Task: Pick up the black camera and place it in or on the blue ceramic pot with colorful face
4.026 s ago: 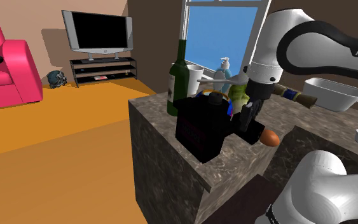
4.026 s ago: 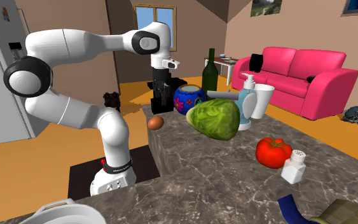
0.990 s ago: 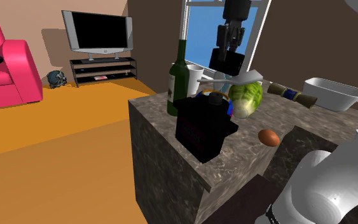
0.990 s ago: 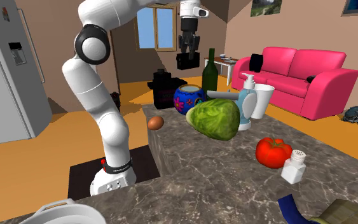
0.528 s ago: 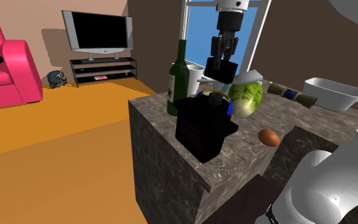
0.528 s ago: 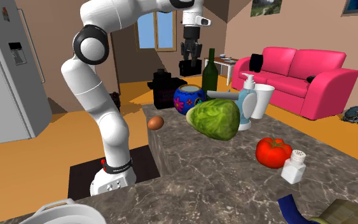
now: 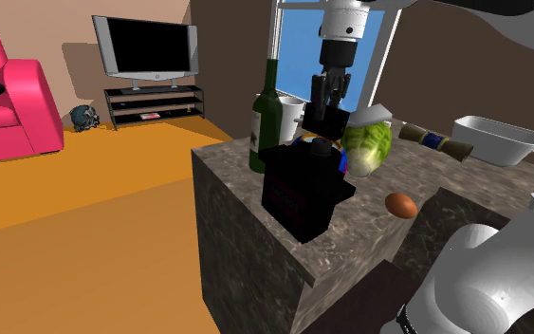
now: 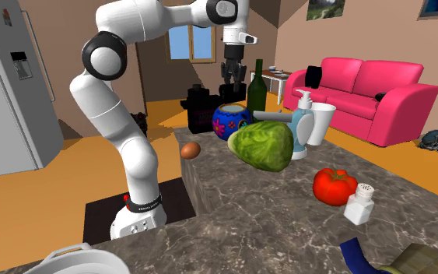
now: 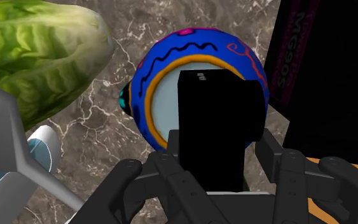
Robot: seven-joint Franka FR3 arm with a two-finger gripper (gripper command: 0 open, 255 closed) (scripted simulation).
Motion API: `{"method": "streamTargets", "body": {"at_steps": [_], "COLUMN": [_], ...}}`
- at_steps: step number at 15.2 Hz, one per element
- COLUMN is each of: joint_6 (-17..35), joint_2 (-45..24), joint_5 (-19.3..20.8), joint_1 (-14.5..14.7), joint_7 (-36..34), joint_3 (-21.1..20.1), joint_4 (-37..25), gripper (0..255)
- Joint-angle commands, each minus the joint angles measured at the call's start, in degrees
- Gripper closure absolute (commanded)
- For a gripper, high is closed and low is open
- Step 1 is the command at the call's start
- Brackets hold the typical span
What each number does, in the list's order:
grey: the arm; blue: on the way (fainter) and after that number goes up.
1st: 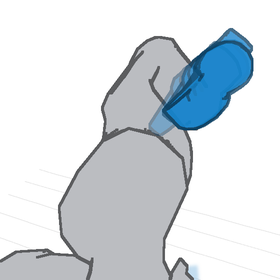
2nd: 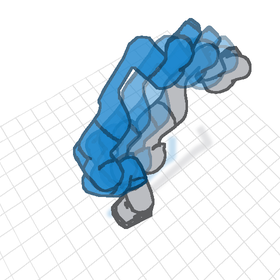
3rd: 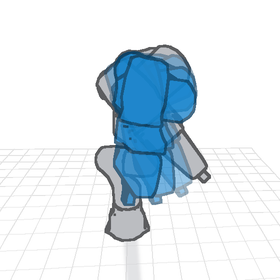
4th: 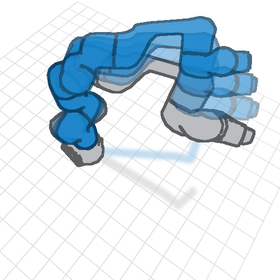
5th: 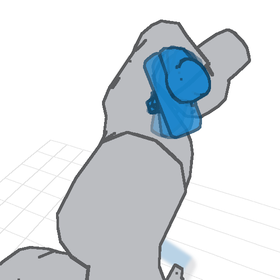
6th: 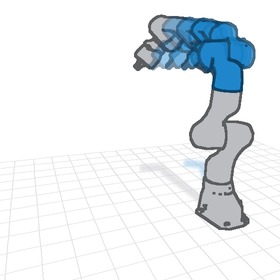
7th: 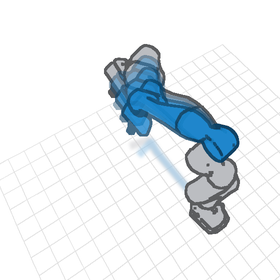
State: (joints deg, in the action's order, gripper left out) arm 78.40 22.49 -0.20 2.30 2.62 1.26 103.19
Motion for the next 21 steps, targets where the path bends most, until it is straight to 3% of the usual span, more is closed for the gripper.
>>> {"method": "streamTargets", "body": {"at_steps": [1, 10, 11, 16, 20, 21], "joint_6": [1.8, 2.9, 2.9, 2.9, -4.6, -4.6], "joint_2": [0.6, 1.0, 1.0, 1.0, -2.8, -2.8], "joint_5": [0.0, 0.0, 0.0, 0.0, 0.0, 0.0], "joint_1": [0.0, 0.0, 0.0, 0.0, 0.0, 0.0], "joint_7": [0.0, 0.1, 0.1, 0.1, 0.1, 0.1], "joint_3": [0.0, 0.0, 0.0, 0.0, 0.1, 0.1], "joint_4": [2.4, 3.8, 3.8, 3.8, -7.4, -7.4], "gripper": [255, 255, 0, 0, 0, 0]}}
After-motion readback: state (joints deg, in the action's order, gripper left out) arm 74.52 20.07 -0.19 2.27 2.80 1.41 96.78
